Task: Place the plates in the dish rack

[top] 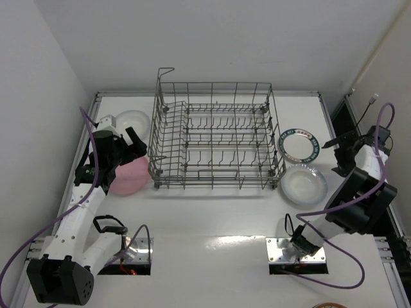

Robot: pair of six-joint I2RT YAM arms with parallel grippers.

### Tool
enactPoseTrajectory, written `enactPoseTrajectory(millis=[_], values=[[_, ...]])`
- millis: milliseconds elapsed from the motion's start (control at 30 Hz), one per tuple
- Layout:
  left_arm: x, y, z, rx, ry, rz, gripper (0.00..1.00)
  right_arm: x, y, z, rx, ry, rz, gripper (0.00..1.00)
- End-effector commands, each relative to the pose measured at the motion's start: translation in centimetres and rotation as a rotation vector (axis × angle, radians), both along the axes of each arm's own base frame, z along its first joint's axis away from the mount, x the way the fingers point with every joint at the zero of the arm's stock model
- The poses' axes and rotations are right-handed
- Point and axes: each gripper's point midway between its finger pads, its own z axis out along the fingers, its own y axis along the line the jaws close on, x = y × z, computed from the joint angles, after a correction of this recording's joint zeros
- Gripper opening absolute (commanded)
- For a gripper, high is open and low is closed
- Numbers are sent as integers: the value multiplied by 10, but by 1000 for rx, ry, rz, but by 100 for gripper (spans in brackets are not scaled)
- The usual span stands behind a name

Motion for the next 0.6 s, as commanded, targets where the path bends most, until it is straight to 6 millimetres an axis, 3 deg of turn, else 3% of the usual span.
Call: enactPoseTrajectory(millis=[0,300,367,433,567], values=[[5,-4,24,-8,-67,-17,89,6,-9,-7,-15,-2,8,93],[5,-4,24,-8,-67,-17,89,11,-16,-48,30,94,68,91],[5,-6,24,-12,-66,-25,89,24,-11,-55,71,53,109,91],[5,-6,24,-12,-66,-25,89,37,-9,-49,71,10,151,90],[5,-6,24,-12,-66,-25,89,52,8,-76,147,33,244,88]])
